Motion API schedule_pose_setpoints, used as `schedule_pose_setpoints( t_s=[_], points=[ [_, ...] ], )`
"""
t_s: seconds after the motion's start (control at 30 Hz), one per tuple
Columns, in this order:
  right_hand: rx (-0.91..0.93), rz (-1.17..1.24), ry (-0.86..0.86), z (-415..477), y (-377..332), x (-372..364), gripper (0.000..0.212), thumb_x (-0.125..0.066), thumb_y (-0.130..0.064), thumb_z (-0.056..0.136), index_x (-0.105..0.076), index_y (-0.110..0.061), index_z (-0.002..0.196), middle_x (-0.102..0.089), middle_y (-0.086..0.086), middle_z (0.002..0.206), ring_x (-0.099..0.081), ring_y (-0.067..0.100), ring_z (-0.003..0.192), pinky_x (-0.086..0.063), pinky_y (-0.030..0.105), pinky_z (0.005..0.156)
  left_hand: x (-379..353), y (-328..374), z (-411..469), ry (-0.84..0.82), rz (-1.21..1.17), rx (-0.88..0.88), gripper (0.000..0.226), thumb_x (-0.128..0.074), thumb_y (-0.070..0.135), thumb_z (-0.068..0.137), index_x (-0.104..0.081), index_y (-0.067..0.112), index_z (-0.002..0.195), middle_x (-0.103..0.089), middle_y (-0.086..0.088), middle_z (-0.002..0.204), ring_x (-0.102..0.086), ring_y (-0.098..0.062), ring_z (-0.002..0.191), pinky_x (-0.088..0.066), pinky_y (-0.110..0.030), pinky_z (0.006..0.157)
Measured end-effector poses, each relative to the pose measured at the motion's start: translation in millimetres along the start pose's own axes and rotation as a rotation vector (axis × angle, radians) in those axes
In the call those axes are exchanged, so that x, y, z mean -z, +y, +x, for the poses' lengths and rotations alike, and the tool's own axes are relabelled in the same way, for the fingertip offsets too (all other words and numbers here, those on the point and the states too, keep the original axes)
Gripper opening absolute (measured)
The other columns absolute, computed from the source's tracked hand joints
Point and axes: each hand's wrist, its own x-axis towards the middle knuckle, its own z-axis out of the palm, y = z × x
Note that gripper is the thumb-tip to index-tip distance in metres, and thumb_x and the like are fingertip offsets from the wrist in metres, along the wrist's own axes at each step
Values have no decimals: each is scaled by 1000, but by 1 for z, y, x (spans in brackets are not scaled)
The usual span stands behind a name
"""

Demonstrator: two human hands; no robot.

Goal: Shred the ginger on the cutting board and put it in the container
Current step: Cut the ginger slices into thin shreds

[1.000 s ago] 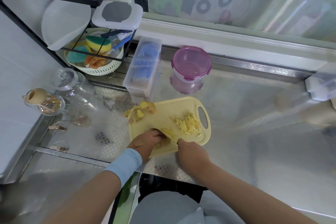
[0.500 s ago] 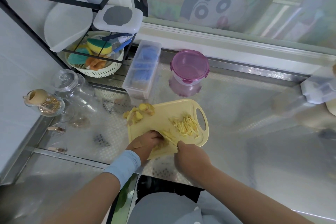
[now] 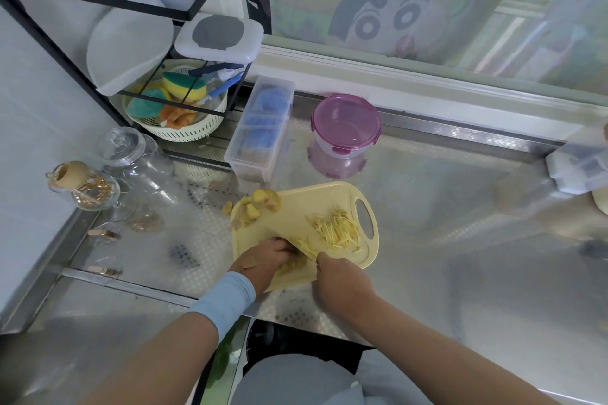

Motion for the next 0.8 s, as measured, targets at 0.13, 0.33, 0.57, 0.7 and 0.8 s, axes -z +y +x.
schedule_pose_setpoints(
  t_s=[0.13,0.33,0.57,0.7,0.8],
  points=[
    [3,-15,17,-12,9,-3,6,-44,-17,97,-41,-18,92,-49,1,70,-45,18,55,-32,30,45,-5,-1,-2,29,27,-67,38,-43,19,99,-56,28,135,-44,13,143,-35,-4,132,-14,-2,102],
    [-11,-14,-31,10,-5,0,13,-45,-7,92,-37,-17,95,-43,2,71,-50,28,66,-42,34,55,1,4,-1,-54,30,29,44,-46,12,94,-54,24,135,-47,1,138,-47,-20,123,-37,-23,97],
    [17,0,-4,6,-1,0,11,-44,-10,93,-36,-18,93,-43,0,71,-47,24,61,-39,32,52,3,5,-6,14,-46,2,42,-47,13,94,-58,22,134,-48,6,142,-41,-11,129,-17,-1,97],
    [12,-24,33,-11,10,-5,12,-46,-15,95,-36,-20,91,-47,-1,69,-43,17,53,-30,30,44,-2,1,-6,40,-41,-29,42,-50,14,90,-62,20,130,-53,2,139,-46,-17,127,-37,-25,106],
    [4,-24,20,-8,8,-6,11,-46,-15,95,-36,-20,92,-47,-1,70,-45,20,55,-32,30,46,1,3,-6,25,-52,-1,42,-44,25,92,-61,24,131,-51,6,139,-43,-11,127,-34,-21,105]
  ],
)
